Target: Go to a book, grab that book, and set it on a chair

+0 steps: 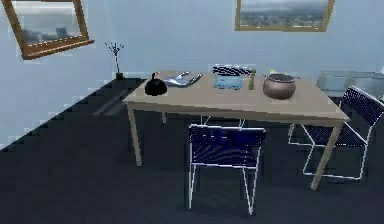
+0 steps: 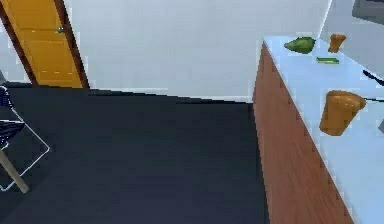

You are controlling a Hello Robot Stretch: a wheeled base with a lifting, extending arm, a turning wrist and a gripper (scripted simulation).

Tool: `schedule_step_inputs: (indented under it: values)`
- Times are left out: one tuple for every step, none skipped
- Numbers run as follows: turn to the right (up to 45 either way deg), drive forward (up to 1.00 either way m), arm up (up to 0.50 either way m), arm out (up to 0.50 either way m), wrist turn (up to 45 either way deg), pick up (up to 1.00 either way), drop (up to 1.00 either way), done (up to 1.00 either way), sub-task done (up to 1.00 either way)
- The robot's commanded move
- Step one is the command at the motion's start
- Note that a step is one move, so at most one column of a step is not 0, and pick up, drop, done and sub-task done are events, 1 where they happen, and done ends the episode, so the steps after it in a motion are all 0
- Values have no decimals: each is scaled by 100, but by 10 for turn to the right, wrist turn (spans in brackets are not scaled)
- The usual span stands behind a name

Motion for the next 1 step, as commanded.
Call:
schedule_step_inputs:
  values:
    - [330,0,0,0,0,0,0,0,0]
